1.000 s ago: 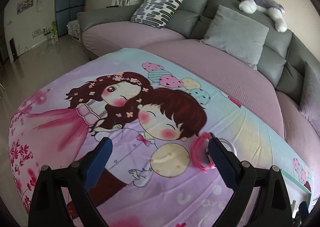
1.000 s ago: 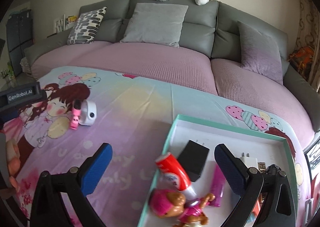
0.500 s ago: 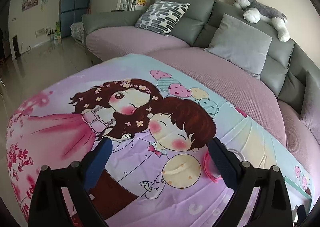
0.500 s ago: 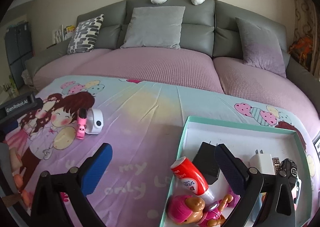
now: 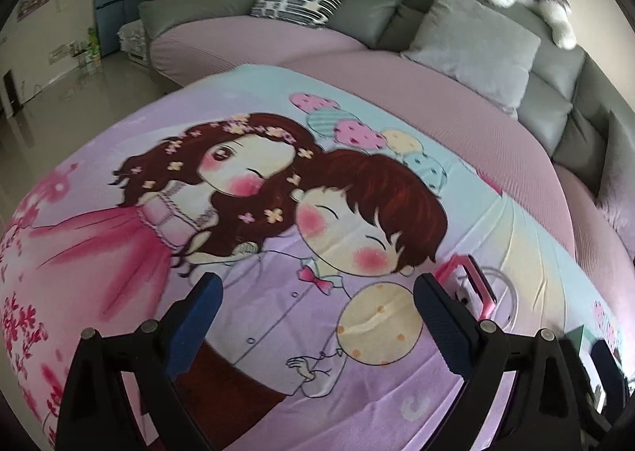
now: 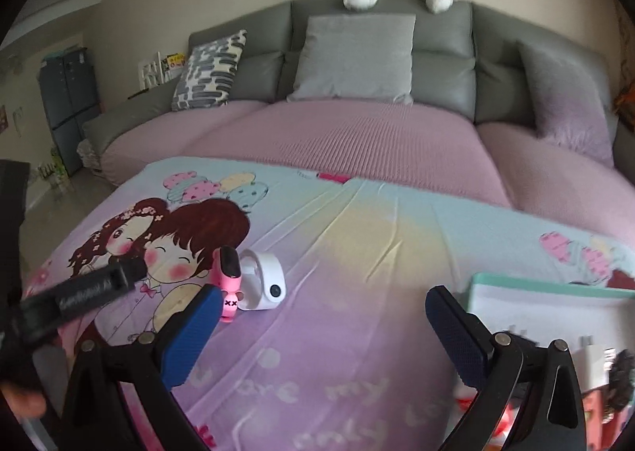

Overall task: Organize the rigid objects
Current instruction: 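Reach the left tool to the pink watch while the right tool grasps the white ring watch, then grasp the pink watch with the left tool while the right tool lifts the white watch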

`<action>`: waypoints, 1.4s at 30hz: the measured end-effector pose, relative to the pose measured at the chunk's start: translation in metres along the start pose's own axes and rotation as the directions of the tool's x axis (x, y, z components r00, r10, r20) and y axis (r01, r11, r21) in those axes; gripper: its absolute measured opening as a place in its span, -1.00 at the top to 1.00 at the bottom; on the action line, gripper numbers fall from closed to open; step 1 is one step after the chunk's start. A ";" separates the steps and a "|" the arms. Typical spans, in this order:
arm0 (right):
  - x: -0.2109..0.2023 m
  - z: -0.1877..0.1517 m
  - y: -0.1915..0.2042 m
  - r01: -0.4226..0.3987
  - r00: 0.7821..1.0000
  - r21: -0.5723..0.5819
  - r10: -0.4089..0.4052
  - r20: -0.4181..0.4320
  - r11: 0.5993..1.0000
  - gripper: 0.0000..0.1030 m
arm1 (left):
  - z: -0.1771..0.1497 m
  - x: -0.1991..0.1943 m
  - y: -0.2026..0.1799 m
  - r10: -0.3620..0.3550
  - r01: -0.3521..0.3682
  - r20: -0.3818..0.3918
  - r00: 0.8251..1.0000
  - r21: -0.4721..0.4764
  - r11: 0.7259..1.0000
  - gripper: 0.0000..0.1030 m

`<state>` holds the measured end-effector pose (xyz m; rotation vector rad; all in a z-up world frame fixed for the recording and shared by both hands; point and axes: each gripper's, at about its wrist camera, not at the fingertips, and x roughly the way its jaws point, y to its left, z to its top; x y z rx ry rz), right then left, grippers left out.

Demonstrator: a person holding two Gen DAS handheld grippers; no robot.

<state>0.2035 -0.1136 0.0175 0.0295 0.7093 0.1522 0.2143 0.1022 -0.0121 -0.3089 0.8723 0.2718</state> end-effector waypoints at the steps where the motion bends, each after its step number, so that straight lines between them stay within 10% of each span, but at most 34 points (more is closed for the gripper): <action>1: 0.007 0.000 0.001 -0.003 1.000 0.002 0.003 -0.015 1.000 -1.00 | 0.000 0.002 -0.002 -0.007 0.007 -0.003 1.000 0.005 1.000 -0.88; 16: 0.045 0.003 -0.008 -0.027 0.996 0.057 0.032 -0.088 0.998 -0.97 | -0.002 0.014 0.001 -0.036 0.035 -0.026 0.999 -0.036 0.999 -0.88; 33: 0.061 0.004 0.008 -0.243 0.962 0.094 0.252 -0.105 0.966 0.58 | -0.003 0.023 -0.016 -0.180 0.176 -0.088 0.980 -0.048 0.983 -0.88; 42: 0.043 -0.002 -0.014 -0.202 0.973 0.137 0.215 -0.089 0.970 0.60 | -0.005 0.019 -0.044 -0.242 0.246 -0.099 0.965 0.032 0.969 -0.88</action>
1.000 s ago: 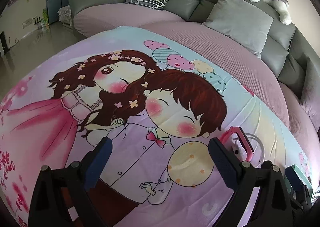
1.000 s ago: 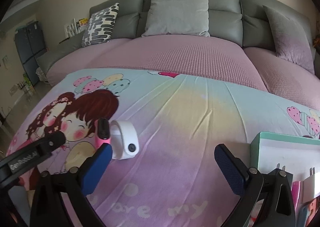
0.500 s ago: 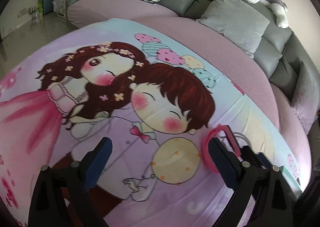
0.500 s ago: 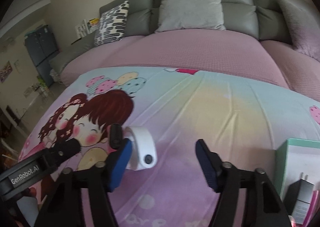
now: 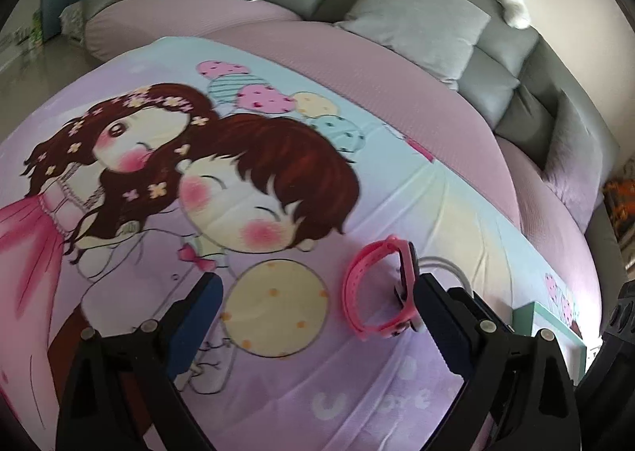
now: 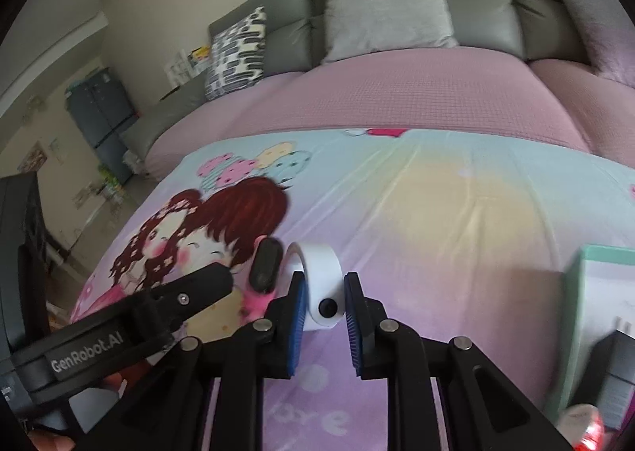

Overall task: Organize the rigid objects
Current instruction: 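Grasp the pink watch with the left tool while the right tool lifts the white watch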

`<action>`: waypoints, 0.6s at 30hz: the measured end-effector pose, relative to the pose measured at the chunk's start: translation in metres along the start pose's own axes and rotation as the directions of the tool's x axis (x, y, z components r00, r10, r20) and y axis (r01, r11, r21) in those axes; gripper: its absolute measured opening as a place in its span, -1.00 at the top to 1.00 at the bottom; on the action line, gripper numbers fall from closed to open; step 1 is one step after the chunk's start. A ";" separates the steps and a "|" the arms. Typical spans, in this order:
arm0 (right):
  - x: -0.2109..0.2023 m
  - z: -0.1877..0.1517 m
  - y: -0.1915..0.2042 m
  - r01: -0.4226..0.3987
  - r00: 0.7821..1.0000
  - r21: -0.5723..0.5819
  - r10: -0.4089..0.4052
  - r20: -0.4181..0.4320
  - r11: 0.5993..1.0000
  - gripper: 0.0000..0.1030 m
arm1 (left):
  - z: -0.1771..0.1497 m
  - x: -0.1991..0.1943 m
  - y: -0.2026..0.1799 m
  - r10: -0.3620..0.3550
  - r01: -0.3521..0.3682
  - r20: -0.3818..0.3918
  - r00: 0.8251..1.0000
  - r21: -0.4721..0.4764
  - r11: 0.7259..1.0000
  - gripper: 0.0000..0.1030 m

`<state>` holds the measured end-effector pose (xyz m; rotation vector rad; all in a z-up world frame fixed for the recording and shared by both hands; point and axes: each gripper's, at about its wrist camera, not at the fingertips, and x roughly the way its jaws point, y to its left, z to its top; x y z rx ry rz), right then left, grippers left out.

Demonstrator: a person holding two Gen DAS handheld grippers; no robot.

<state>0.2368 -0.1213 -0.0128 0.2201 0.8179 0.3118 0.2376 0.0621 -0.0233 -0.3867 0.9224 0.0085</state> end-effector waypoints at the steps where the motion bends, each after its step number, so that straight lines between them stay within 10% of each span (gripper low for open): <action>1: -0.004 -0.001 -0.004 0.020 1.000 0.007 -0.020 0.003 1.000 0.60 | 0.000 0.001 -0.003 -0.005 0.005 -0.004 1.000 0.008 1.000 -0.88; 9: -0.033 -0.004 -0.026 0.141 0.990 0.034 -0.142 0.021 0.989 0.60 | -0.004 0.004 -0.020 -0.027 0.028 -0.027 0.999 0.052 0.998 -0.88; 18: -0.050 -0.008 -0.017 0.025 0.999 0.027 -0.026 0.030 0.999 0.60 | -0.001 -0.003 -0.013 -0.055 0.055 -0.015 0.998 -0.014 0.998 -0.88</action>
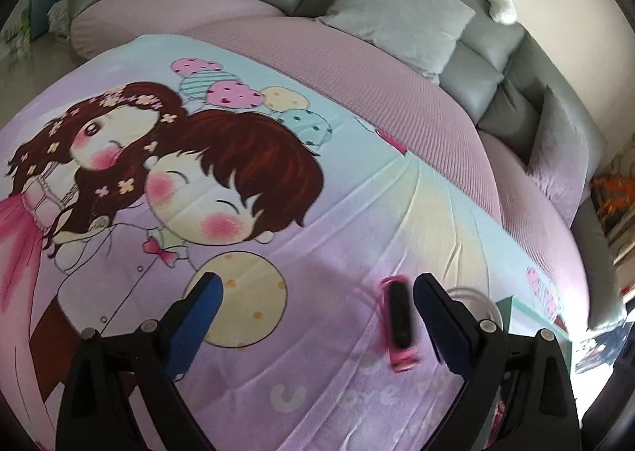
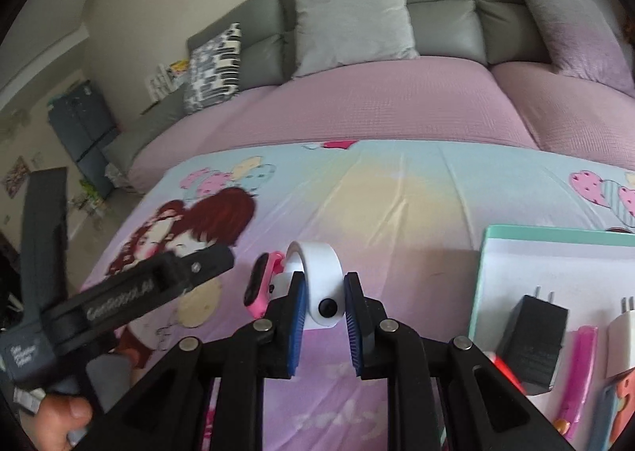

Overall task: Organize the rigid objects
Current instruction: 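Grasp the pink watch with the left tool while the right tool lifts the white watch, then carry the pink watch with the left tool while the right tool carries the white watch to the tray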

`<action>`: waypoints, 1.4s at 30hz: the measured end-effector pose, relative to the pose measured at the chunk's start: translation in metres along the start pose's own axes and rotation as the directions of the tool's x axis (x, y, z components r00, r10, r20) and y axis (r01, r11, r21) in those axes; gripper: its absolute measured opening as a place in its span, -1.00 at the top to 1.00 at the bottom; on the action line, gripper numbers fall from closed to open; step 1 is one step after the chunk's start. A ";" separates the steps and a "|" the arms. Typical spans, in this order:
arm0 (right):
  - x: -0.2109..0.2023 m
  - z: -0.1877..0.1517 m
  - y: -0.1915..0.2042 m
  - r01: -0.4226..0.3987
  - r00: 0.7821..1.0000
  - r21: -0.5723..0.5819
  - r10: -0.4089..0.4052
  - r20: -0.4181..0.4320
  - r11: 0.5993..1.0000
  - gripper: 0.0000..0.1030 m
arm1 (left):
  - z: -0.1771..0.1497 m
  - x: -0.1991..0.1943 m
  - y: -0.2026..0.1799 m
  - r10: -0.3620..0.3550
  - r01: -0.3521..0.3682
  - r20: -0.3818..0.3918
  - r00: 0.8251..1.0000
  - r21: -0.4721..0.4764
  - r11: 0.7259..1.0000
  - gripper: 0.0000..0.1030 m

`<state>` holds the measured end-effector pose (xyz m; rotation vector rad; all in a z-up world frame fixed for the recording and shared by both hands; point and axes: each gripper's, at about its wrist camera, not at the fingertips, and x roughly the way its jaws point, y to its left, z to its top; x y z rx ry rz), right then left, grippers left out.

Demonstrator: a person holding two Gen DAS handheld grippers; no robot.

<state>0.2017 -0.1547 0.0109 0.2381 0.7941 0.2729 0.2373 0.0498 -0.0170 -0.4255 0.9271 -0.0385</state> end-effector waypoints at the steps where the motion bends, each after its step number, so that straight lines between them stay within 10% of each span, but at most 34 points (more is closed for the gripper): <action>1: -0.002 -0.001 0.002 0.009 1.000 -0.002 -0.009 0.002 1.000 0.60 | 0.001 -0.002 0.003 -0.006 0.006 0.001 1.000 -0.011 1.000 -0.88; 25: -0.065 -0.008 -0.031 0.234 0.969 0.091 -0.240 0.056 0.968 0.60 | -0.029 0.030 -0.059 0.165 -0.130 -0.088 0.982 0.314 0.941 -0.85; 36: -0.068 -0.012 -0.033 0.255 0.965 0.101 -0.260 0.044 0.962 0.60 | -0.042 0.037 -0.073 0.227 -0.169 -0.100 0.969 0.401 0.900 -0.03; 42: -0.071 -0.014 -0.033 0.254 0.965 0.098 -0.259 0.047 0.962 0.60 | -0.042 0.036 -0.074 0.226 -0.169 -0.097 0.969 0.403 0.899 -0.02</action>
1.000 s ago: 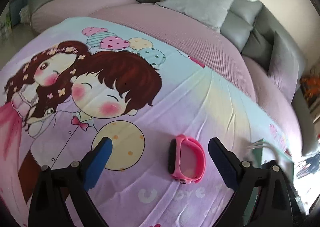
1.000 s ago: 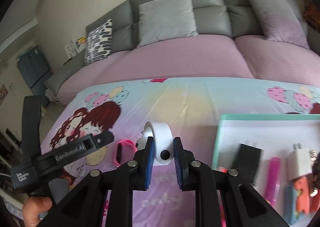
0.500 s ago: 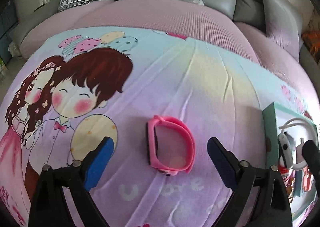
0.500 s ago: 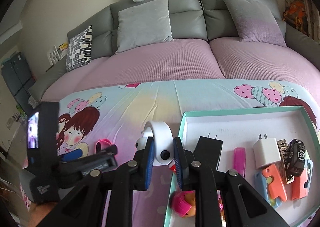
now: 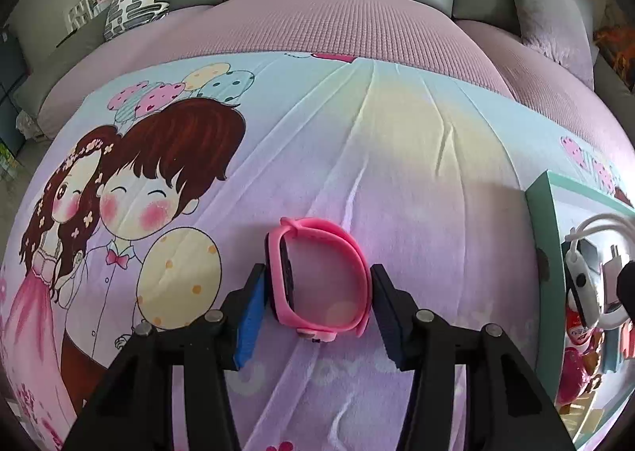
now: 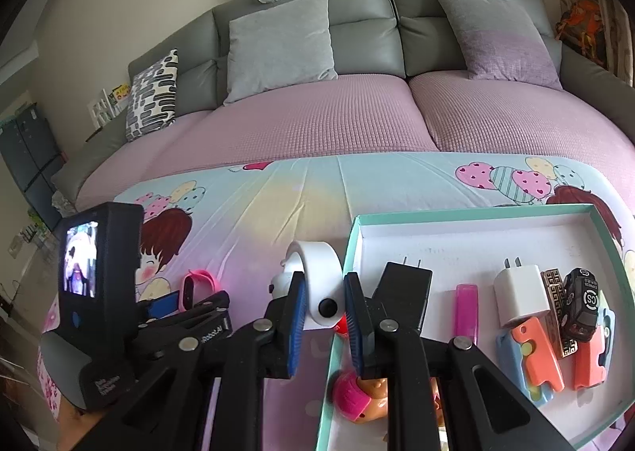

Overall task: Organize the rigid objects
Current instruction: 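Carry the pink watch with the left tool while the right tool carries the white watch to the tray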

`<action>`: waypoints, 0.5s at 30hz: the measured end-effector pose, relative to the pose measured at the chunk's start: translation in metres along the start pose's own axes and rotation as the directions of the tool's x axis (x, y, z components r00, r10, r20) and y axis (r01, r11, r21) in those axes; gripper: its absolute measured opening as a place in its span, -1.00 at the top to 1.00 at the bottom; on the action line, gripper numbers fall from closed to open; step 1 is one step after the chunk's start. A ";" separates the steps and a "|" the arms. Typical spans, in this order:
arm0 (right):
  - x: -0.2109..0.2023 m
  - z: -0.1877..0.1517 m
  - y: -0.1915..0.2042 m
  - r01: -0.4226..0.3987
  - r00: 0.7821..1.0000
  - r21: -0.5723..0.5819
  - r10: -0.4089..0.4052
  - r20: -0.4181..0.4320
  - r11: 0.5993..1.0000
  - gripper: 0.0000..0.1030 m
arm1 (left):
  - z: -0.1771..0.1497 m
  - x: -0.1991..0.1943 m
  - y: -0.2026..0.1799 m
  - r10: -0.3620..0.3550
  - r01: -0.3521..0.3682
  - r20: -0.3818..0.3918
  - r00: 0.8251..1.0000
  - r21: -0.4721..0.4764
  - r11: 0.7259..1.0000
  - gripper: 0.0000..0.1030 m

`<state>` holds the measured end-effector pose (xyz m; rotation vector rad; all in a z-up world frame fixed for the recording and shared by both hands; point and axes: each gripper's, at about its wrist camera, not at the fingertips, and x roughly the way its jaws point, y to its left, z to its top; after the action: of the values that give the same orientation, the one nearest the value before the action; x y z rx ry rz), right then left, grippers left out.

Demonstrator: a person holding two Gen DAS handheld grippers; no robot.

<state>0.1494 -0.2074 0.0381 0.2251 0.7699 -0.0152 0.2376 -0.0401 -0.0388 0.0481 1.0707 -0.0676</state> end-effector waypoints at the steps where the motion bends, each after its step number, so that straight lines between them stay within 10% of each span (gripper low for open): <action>1: 0.000 0.000 0.000 -0.002 1.000 0.002 0.002 0.000 1.000 0.60 | 0.000 -0.002 0.002 -0.001 0.001 0.004 1.000 -0.011 1.000 -0.02; 15: -0.019 0.006 -0.014 0.076 0.994 -0.015 -0.074 0.077 0.997 0.60 | 0.014 -0.073 0.009 -0.122 0.141 0.210 0.970 -0.077 0.987 -0.02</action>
<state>0.1384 -0.2235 0.0530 0.1775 0.7019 -0.0875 0.2159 -0.0300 0.0320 -0.1111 0.8685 -0.1404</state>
